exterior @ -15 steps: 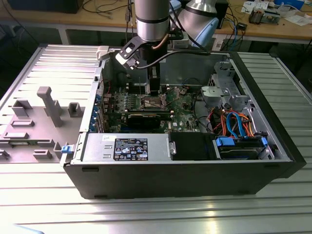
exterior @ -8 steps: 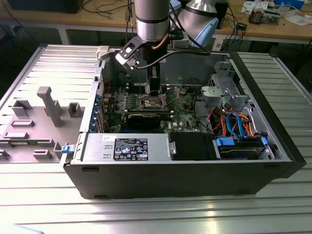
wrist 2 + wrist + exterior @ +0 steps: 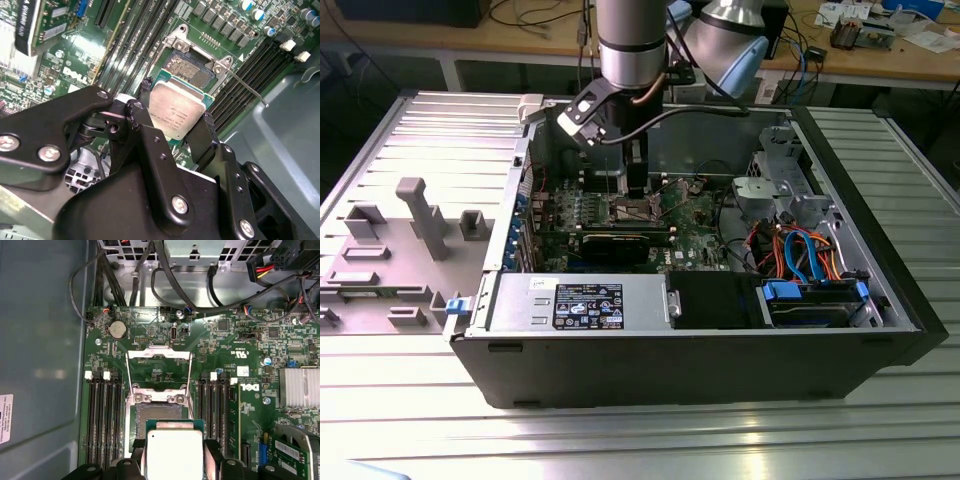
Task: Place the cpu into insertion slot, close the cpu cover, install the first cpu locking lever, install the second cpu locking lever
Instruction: 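Place the cpu into insertion slot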
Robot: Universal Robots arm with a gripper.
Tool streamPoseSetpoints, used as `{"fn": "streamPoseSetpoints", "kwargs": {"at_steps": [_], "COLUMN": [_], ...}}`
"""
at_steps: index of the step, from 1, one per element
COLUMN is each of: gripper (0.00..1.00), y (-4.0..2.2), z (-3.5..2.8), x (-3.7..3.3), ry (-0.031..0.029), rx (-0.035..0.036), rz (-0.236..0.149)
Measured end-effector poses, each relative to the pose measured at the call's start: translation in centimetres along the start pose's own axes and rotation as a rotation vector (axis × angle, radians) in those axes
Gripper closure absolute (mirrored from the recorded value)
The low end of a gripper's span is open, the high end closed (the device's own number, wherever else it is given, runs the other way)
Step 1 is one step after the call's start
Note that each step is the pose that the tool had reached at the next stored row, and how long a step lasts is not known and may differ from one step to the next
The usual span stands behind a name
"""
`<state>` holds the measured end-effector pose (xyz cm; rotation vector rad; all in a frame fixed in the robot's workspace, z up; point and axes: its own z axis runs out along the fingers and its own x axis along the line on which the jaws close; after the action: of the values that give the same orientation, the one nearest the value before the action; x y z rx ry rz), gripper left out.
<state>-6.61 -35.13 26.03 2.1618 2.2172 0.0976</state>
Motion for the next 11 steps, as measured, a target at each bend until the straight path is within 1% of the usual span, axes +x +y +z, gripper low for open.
{"fn": "streamPoseSetpoints", "kwargs": {"at_steps": [2, 3, 7, 8, 11], "gripper": [0.45, 0.45, 0.45, 0.45, 0.45], "y": [-0.01, -0.03, -0.06, -0.07, -0.09], "z": [0.3, 0.69, 1.28, 1.59, 2.15], "x": [0.25, 0.55, 0.94, 1.09, 1.29], "ry": [-0.0004, -0.0015, -0.0018, -0.0018, -0.0019], "rx": [0.0001, 0.0, 0.0002, 0.0, 0.0], "rz": [0.001, 0.002, 0.002, 0.002, 0.003]}}
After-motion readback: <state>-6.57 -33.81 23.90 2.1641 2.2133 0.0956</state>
